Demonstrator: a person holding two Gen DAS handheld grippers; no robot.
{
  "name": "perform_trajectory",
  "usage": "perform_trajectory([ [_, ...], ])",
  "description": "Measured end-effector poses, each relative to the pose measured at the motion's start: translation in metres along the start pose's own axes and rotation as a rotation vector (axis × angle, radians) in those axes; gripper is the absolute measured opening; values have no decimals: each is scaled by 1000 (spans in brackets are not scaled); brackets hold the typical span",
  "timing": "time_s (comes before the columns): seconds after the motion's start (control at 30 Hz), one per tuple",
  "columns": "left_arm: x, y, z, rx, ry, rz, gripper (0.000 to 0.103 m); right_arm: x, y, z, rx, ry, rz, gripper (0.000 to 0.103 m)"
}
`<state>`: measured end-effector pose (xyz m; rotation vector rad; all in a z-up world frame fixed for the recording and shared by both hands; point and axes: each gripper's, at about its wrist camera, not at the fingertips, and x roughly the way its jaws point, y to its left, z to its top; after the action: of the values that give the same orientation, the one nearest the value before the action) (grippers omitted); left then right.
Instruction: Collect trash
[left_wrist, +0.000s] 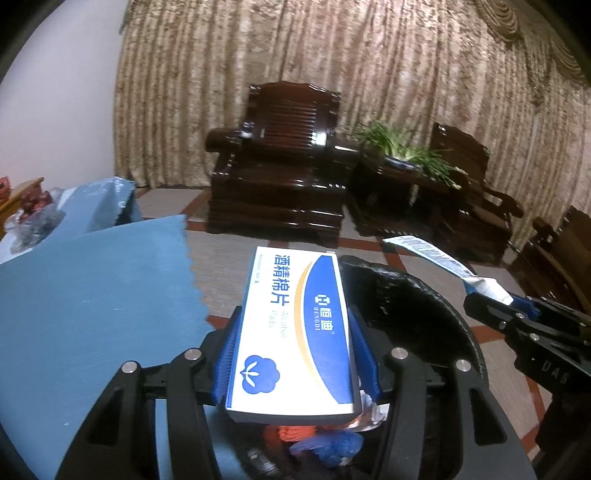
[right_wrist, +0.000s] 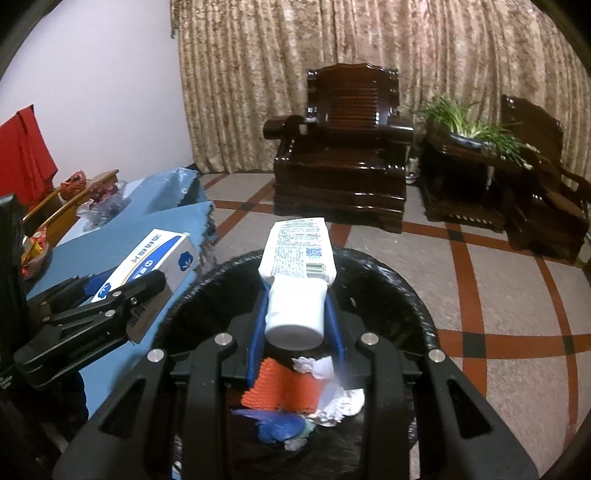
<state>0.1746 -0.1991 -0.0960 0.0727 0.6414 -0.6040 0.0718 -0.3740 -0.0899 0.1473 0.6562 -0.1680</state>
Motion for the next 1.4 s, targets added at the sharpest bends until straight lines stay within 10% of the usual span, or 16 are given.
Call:
perform_trajectory([
  [0.23, 26, -10, -2, -7, 58, -80, 72, 22, -20, -12, 0, 40, -40, 35],
  [0.5, 19, -3, -3, -16, 60, -55, 83, 24, -27, -17, 15, 34, -74, 90],
  [1.4, -120, 40, -20, -47, 17, 180, 97, -62, 51, 12, -27, 42, 85, 98],
])
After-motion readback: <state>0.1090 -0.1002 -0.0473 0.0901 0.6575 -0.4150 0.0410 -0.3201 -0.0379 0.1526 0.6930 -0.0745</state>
